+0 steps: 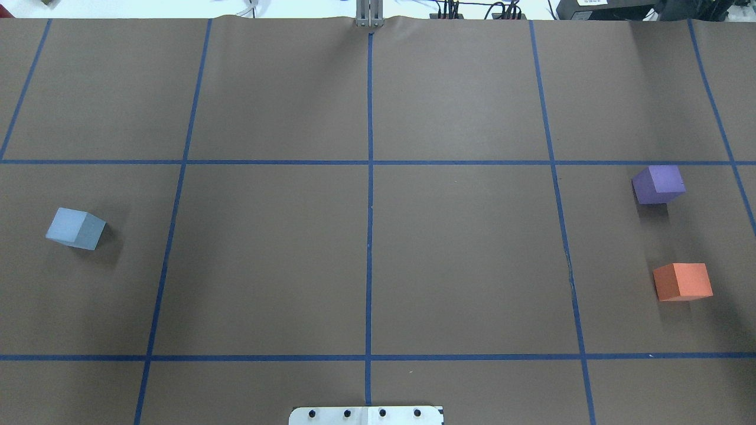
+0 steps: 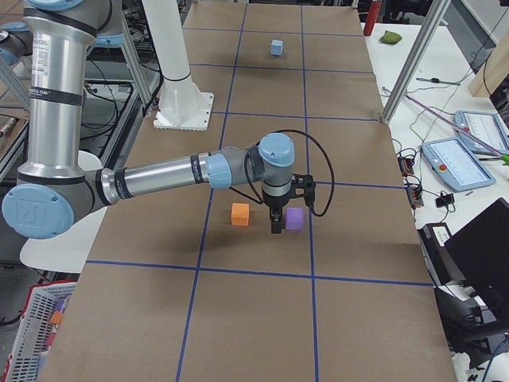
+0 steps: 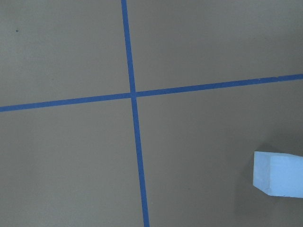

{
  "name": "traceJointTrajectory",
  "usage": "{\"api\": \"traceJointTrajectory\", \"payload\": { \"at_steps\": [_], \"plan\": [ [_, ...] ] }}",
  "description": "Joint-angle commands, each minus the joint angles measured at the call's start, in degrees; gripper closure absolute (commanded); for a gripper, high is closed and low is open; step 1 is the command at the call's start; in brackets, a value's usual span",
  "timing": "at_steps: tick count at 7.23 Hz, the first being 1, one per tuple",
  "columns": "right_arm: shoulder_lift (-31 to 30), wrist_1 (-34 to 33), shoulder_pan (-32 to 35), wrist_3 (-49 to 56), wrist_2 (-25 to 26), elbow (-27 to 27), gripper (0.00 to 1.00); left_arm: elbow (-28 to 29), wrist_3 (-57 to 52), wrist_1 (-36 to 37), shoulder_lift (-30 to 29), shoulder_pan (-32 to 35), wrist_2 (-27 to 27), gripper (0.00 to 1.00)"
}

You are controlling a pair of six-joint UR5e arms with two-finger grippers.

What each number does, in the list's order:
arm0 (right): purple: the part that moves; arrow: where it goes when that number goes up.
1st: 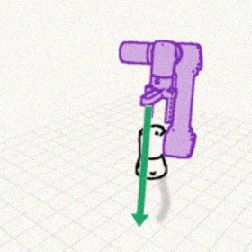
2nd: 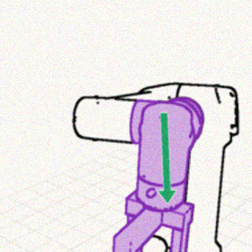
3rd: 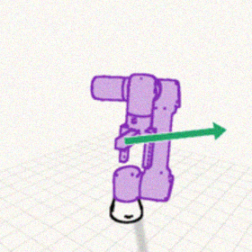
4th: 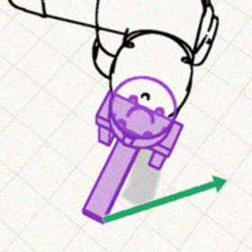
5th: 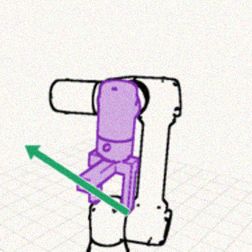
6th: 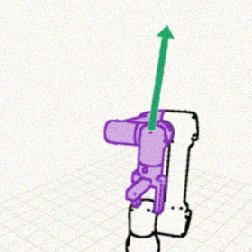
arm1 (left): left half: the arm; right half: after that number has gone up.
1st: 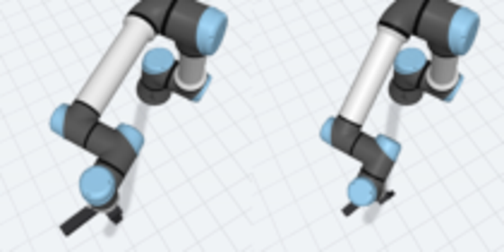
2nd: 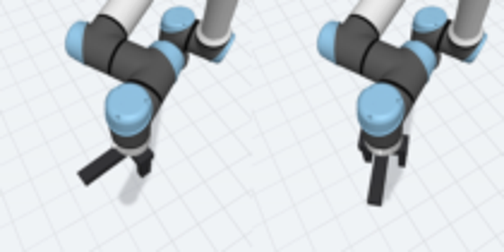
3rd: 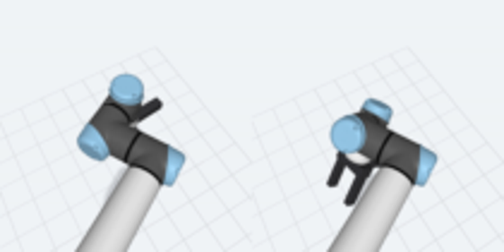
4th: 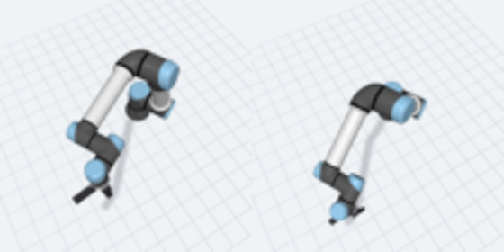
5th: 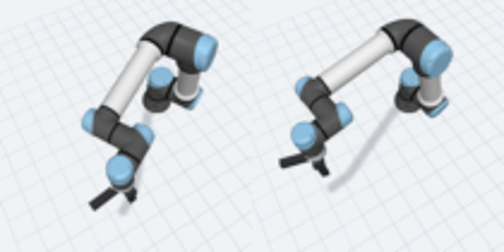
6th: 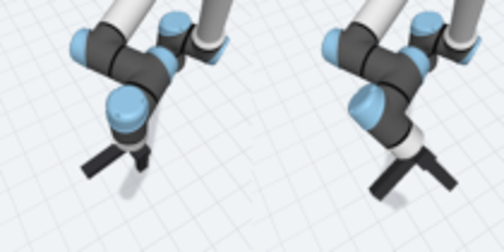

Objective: Place blue block between orange and purple blocks

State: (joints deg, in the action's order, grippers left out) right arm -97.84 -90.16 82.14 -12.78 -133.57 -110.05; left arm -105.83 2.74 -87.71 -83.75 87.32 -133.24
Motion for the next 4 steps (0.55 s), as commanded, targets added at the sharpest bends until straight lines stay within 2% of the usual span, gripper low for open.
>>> {"api": "traceJointTrajectory", "payload": {
  "at_steps": [1, 4],
  "plan": [
    [0.2, 0.1, 1.0, 0.1, -1.9, 1.3, 0.00, 0.4, 0.0, -0.4, 0.4, 0.2, -0.8, 0.00],
    [0.5, 0.1, 1.0, 0.1, -1.9, 1.1, 0.00, 0.5, 0.4, -1.1, 0.3, 0.2, -0.9, 0.00]
  ]
}}
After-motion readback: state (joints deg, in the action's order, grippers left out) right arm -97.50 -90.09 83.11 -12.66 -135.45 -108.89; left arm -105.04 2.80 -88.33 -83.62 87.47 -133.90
